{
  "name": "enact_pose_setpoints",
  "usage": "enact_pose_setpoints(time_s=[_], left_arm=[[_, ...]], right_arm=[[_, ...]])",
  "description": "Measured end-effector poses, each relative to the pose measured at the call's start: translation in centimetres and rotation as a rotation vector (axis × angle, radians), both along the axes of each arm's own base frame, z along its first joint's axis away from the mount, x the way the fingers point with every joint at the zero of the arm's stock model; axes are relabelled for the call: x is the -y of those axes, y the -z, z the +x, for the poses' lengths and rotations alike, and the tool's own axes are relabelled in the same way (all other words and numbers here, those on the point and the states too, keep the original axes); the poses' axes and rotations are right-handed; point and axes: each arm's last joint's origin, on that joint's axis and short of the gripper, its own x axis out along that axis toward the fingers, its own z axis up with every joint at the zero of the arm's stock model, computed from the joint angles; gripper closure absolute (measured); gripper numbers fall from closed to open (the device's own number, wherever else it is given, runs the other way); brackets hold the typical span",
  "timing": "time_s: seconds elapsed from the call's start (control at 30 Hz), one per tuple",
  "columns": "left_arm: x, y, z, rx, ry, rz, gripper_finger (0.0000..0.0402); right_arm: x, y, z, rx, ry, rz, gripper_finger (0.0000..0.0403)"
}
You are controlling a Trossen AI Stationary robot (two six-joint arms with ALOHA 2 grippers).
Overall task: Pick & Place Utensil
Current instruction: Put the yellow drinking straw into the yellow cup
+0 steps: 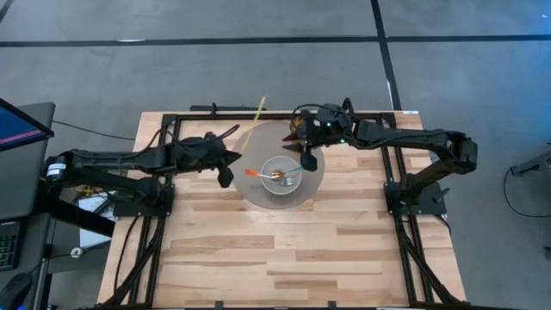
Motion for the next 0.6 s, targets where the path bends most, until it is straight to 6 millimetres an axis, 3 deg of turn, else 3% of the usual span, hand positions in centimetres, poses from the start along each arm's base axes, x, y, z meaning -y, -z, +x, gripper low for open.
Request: enact_pose_setpoints(time_s=[0.17,0.33,0.6], left_arm=[[-0.2,0.6,2.0,0.004,0.061,0.12,0.0393],[-0.3,1.6,3.2,-0.027,0.105,0.151,0.0393],[-0.4,1.6,3.5,-0.008,0.104,0.163,0.0393]], right_arm=[[-0.1,-0.1,1.5,0.151,-0.186,0.026,0.0301],[0.8,0.5,2.7,0.23,-0.164,0.003,0.0301],[1.6,1.5,3.9,0.289,-0.147,0.018,0.0301]])
